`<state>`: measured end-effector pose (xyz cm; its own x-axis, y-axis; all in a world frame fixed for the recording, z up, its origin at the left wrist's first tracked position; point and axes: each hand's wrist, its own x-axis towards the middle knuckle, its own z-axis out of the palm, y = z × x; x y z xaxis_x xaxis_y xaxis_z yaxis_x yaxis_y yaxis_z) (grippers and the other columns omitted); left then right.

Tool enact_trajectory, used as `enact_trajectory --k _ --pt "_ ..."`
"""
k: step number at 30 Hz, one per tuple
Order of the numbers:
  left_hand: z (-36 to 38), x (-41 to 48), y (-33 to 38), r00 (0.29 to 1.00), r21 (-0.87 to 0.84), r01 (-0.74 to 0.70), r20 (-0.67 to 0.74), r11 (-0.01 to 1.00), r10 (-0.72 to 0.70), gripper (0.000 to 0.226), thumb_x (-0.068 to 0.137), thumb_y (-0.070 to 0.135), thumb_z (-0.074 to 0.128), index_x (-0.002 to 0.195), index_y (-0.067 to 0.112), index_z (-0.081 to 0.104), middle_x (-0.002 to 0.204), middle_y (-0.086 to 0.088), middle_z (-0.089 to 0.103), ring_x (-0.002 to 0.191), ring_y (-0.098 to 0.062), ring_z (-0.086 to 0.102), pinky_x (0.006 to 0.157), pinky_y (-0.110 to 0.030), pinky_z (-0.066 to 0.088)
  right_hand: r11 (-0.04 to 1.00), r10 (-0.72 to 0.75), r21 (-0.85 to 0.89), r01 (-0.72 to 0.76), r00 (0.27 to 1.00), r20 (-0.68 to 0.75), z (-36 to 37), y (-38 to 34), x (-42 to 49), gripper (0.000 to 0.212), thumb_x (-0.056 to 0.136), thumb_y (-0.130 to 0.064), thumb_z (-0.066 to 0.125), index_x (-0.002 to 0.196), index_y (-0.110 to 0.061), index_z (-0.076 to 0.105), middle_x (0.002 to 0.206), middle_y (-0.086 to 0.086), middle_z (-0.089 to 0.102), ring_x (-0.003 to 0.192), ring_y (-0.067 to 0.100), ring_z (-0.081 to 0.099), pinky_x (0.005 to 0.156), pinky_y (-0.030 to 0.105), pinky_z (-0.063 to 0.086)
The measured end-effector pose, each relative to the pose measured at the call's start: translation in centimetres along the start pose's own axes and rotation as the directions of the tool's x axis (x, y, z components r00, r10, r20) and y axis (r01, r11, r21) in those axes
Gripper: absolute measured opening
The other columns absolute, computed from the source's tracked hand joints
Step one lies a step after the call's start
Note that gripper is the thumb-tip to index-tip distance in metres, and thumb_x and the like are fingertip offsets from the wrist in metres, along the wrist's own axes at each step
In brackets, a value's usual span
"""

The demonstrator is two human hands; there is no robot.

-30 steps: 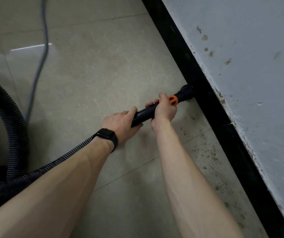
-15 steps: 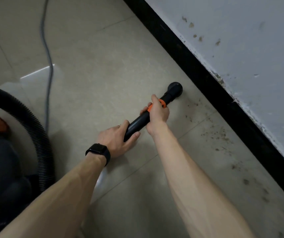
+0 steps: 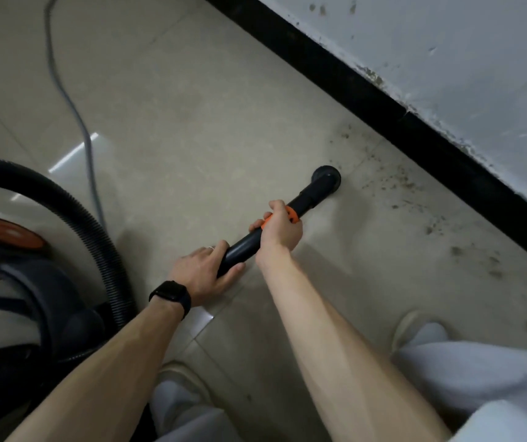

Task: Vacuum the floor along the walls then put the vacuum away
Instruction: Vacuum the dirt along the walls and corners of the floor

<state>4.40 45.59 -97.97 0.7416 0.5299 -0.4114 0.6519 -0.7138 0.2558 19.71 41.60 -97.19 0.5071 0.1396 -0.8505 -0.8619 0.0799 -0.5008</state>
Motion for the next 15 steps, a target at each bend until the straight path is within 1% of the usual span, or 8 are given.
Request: enact_trajectory --k 2,7,11,13,15 --pt "-0.1 0.0 0.5 1.0 0.033 -0.01 0.002 0.999 0.01 0.046 0.09 0.069 0.028 0.105 0.027 0.04 0.089 0.003 0.061 0.073 -0.022 0.057 0.057 -0.031 0.036 1.0 0.002 0.014 -0.002 1.0 -0.013 -0.3 -0.3 0.0 0.021 0.082 -0.011 0.067 0.101 -0.011 0.058 0.054 -0.004 0.051 0.039 0.015 0.046 0.049 0.028 0.048" --pt "-1.0 0.7 2.0 0.999 0.066 -0.045 0.021 0.997 0.043 0.044 0.09 0.069 0.027 0.103 0.028 0.037 0.092 0.005 0.059 0.075 -0.02 0.056 0.056 -0.031 0.035 0.999 -0.001 0.045 0.002 1.0 -0.019 -0.5 -1.9 0.5 0.021 0.074 -0.009 0.064 0.094 -0.011 0.057 0.053 -0.003 0.048 0.037 0.016 0.042 0.045 0.026 0.044" --pt "-1.7 0.3 3.0 0.997 0.051 0.025 0.069 0.998 -0.028 0.042 0.092 0.069 0.029 0.102 0.028 0.036 0.086 0.008 0.052 0.067 -0.016 0.047 0.056 -0.032 0.039 1.0 0.001 0.014 -0.001 1.0 -0.004 -0.1 -2.3 0.6 0.02 0.073 -0.01 0.062 0.093 -0.01 0.058 0.051 -0.003 0.049 0.036 0.016 0.042 0.043 0.027 0.042" --pt "-2.1 0.3 3.2 0.991 0.033 0.058 0.118 0.998 -0.062 0.04 0.093 0.068 0.031 0.102 0.029 0.034 0.082 0.01 0.049 0.062 -0.015 0.048 0.055 -0.032 0.041 1.0 0.001 -0.004 -0.001 1.0 0.001 0.2 -2.2 0.5 0.02 0.072 -0.01 0.062 0.092 -0.01 0.058 0.051 -0.003 0.051 0.036 0.016 0.042 0.044 0.027 0.043" --pt "-2.7 0.6 3.3 0.98 0.038 0.082 0.179 0.996 -0.087 0.038 0.093 0.069 0.033 0.099 0.031 0.032 0.076 0.013 0.047 0.059 -0.011 0.05 0.05 -0.03 0.037 1.0 -0.003 -0.02 0.003 1.0 -0.003 0.4 -2.2 0.6 0.018 0.072 -0.01 0.062 0.089 -0.01 0.057 0.052 -0.003 0.052 0.036 0.017 0.043 0.045 0.028 0.044"
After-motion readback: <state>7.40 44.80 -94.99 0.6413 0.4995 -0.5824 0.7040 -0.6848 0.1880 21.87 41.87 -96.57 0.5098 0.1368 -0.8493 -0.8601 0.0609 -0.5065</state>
